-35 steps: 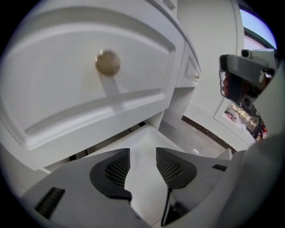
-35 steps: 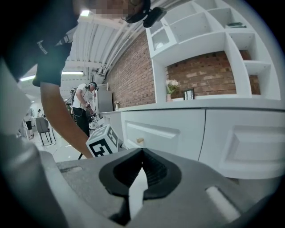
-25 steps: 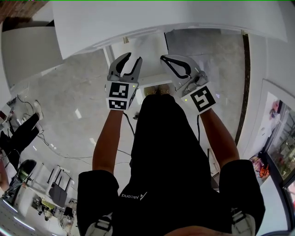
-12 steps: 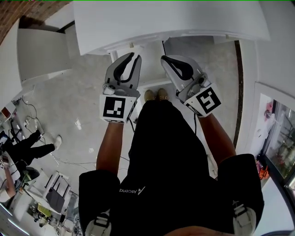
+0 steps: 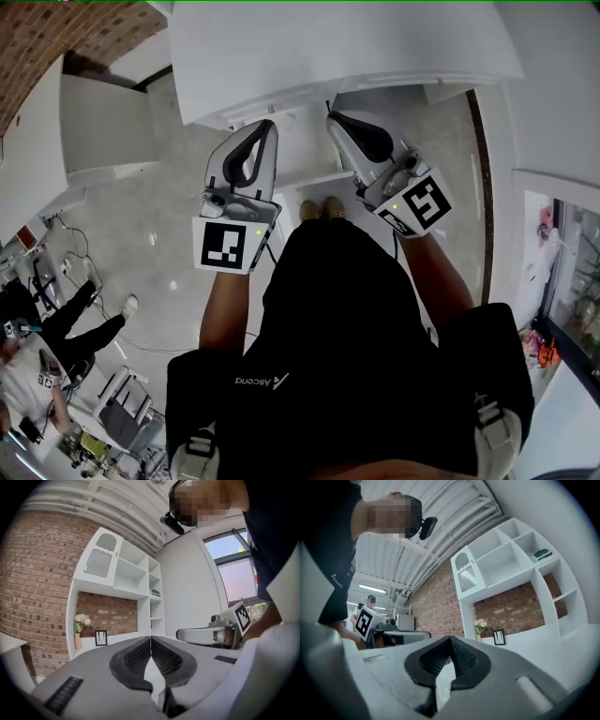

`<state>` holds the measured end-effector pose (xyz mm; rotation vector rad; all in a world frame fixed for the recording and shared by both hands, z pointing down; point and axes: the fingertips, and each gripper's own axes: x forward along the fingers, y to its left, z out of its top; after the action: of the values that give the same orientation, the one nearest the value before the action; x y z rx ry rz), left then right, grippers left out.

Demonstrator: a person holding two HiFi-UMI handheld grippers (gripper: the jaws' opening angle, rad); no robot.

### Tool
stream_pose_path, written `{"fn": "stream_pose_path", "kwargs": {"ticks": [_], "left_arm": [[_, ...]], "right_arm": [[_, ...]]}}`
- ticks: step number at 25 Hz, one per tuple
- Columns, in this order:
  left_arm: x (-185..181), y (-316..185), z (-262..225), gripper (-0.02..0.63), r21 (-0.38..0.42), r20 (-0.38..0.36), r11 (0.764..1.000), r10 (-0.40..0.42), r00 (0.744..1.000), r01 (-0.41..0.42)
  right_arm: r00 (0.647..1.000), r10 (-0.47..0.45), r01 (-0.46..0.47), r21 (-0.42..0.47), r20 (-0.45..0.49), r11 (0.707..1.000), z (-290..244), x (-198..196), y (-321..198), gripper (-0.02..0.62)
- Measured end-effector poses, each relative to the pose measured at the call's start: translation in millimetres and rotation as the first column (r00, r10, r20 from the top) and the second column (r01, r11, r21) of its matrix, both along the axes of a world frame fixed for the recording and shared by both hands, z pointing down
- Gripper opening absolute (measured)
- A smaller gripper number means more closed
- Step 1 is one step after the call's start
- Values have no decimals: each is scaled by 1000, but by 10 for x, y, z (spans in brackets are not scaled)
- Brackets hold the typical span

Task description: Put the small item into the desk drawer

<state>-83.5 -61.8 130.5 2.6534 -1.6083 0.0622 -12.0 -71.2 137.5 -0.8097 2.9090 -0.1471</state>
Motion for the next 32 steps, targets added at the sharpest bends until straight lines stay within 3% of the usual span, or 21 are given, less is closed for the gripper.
{"fn": "stream_pose_path", "kwargs": {"ticks": [10,32], "left_arm": [[248,317,-555,-1,84,-5,995,60,998,-60],[479,571,-860,0,130,19,987,91,996,-93]], "right_arm": [[999,10,-14,111,35,994,-640,99,306,2],[1000,10,-12,188,13,982,-937,235,588,0]]}}
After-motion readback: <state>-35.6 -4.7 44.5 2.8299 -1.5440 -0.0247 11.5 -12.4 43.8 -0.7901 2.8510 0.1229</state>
